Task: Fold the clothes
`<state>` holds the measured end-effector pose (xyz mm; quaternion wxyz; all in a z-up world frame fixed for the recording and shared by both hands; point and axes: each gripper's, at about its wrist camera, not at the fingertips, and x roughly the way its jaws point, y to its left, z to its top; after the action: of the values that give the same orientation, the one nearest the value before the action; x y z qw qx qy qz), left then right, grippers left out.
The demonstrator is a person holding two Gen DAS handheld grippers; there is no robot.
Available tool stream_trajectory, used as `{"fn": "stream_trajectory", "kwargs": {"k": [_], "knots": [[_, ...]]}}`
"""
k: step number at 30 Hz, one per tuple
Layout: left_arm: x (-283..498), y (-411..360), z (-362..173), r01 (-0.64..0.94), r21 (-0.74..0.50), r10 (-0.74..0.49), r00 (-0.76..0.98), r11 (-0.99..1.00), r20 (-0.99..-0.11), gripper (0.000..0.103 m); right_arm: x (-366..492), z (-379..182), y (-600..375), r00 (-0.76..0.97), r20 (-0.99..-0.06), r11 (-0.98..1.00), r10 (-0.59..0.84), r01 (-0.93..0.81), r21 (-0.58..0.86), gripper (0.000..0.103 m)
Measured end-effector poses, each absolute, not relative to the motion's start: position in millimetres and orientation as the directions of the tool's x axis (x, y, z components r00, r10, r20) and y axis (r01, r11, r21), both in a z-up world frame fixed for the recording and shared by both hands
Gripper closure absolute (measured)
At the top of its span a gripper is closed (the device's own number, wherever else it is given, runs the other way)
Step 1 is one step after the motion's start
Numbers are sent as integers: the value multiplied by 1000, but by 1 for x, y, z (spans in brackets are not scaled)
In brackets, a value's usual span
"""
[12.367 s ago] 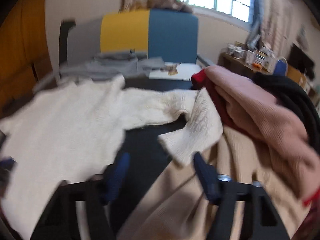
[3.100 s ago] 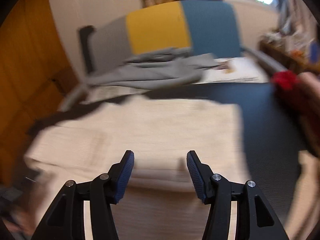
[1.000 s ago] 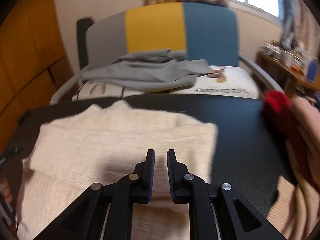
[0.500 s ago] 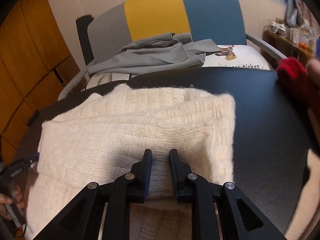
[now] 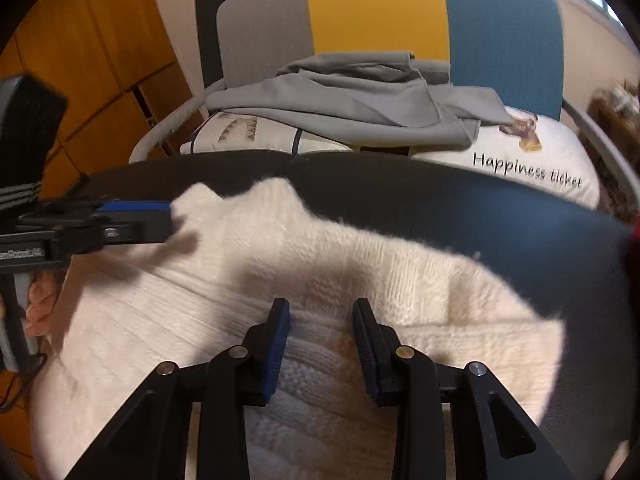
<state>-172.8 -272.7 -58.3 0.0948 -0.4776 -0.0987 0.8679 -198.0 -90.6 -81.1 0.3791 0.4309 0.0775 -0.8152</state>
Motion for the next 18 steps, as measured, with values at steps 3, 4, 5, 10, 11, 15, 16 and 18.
{"fn": "stream_trajectory", "kwargs": {"k": [3,4,5,10,11,15,16,18], "knots": [[-191,-266,-79,-49,-204,200,-515,-978,-833,70,-199,-88,-82,-359,-722,-705,-592,664,249,67],[-193,-264,-83,-39,-190,181,-526,-981,-831,68,-200,-89,-80,-365,-719,-711,-592,656,252,67],[-194,-263,-85,-29,-174,161,-543,-984,-824,66,-200,-89,-79,-371,-716,-717,-591,649,256,67],[-194,-262,-89,9,-162,128,-570,-987,-811,61,-201,-90,-78,-391,-710,-731,-585,634,254,67],[-195,-263,-89,13,-166,129,-572,-986,-810,61,-201,-90,-78,-391,-710,-731,-586,633,254,67],[-178,-276,-74,68,-187,102,-632,-980,-768,65,-201,-90,-77,-395,-707,-733,-586,631,255,67],[-167,-285,-67,85,-217,109,-658,-972,-746,67,-201,-91,-77,-396,-707,-733,-586,630,255,67],[-141,-307,-51,114,-303,135,-712,-946,-689,67,-199,-91,-78,-402,-707,-736,-582,631,247,67]]}}
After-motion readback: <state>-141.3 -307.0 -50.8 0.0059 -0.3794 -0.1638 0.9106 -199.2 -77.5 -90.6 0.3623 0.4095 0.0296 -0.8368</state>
